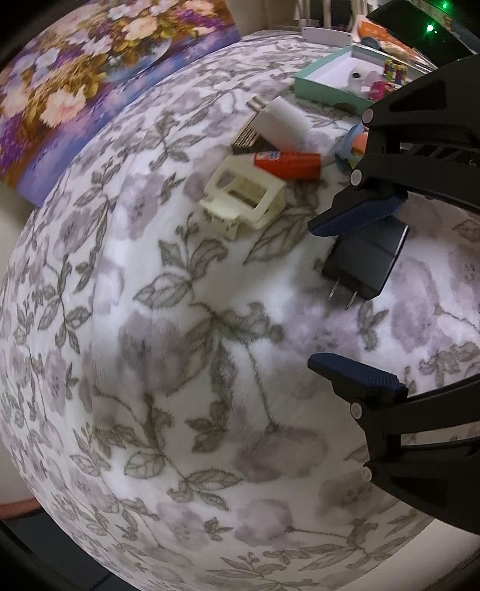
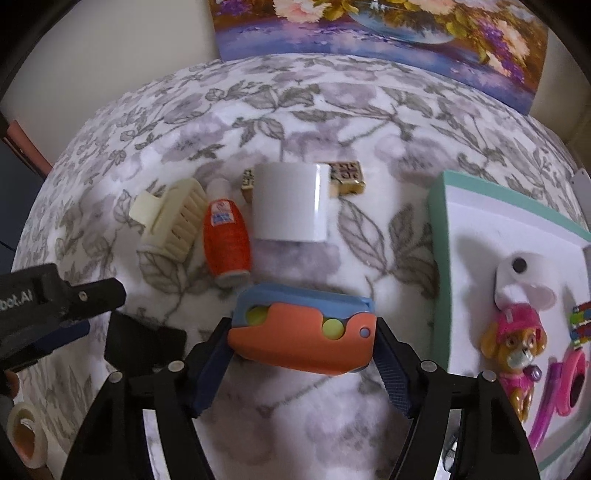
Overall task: Organize rigid objects
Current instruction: 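Grasp the black charger with the left tool while the right tool grasps the orange toy, then carry the black charger and orange toy into the tray and open both tools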
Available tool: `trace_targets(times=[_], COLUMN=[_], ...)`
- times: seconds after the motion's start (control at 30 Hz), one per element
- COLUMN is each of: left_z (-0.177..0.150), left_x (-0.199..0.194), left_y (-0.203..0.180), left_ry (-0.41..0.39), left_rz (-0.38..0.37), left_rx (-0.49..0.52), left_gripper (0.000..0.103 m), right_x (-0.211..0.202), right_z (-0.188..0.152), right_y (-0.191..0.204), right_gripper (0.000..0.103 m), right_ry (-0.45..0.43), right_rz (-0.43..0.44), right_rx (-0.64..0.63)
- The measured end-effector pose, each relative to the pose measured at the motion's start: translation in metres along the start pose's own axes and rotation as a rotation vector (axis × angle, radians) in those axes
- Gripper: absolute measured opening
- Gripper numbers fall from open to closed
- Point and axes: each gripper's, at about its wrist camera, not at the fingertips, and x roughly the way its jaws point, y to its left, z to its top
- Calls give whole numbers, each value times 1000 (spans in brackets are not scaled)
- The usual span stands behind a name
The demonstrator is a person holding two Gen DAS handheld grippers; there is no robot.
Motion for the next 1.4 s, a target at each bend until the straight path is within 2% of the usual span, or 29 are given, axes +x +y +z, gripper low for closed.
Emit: trace_targets(times=[0.07,0.3,0.43,0.7,0.83,1.07,1.17,1.23,1.3,1.4], left_z=[-4,-16,-23,-32,-37,-42,-40,-38,-38,-35], left_x=[1,8,12,18,24,42,41,41,41,37], left_y=[-3,-21,-34,-55,-72,-87,-86,-85,-87,-89], left_ry=[7,35,45,55,58,61,45,35,20,2], left_rz=[-10,-30,-16,2,44,101,98,106,126,120], left_rx=[17,76,109,162,212,228,219,214,222,227], left_gripper=[75,75,81,82,82,82,81,77,64,65], right_x=[-2,-11,-14,-16,-16,-15,-15,-15,-14,-14], right_z=[-4,-20,-30,-38,-37,-36,-36,-36,-34,-35], right_y=[-2,-10,-8,-6,-6,-6,-6,-6,-5,-5], right_gripper=[75,75,75,75,75,76,76,76,76,76], right_ry=[8,31,36,42,43,45,45,45,46,46], right_rz=[-2,-1,-8,-5,-4,-3,-3,-3,-4,-2], right_rx=[0,-2,-16,-34,-38,-41,-41,-41,-42,-41])
